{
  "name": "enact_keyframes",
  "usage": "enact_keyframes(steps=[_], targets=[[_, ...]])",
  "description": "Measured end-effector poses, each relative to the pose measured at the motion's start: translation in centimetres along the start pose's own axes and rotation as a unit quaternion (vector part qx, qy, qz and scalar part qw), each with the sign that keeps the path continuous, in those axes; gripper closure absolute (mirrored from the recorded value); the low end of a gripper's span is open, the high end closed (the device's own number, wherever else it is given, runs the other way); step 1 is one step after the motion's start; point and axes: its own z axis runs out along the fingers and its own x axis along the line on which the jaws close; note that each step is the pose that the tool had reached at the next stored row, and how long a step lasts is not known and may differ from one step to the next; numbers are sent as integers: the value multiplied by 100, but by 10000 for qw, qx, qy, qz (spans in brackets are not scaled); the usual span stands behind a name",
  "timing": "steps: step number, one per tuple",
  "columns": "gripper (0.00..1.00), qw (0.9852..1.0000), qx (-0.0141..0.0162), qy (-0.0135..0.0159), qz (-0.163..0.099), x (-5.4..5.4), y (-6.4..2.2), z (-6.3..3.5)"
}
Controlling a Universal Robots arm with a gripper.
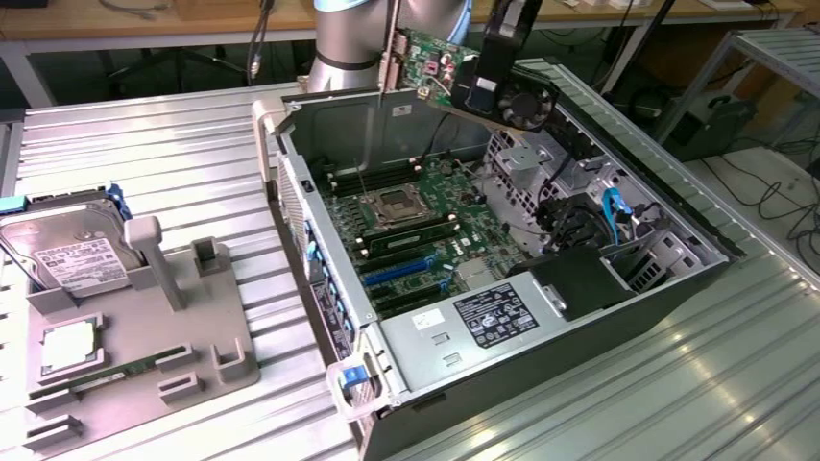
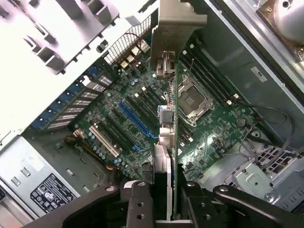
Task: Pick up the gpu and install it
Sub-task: 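Insert the gpu into the slot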
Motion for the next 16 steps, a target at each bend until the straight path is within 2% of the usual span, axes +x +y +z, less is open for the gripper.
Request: enact_keyframes(steps=[2,5,10,16], targets=[[72,9996,-2,9,-267,0,0,1],[72,9973,-6,25,-728,0,0,5],[72,9945,-9,37,-1050,0,0,6],[72,9902,-12,49,-1394,0,0,7]])
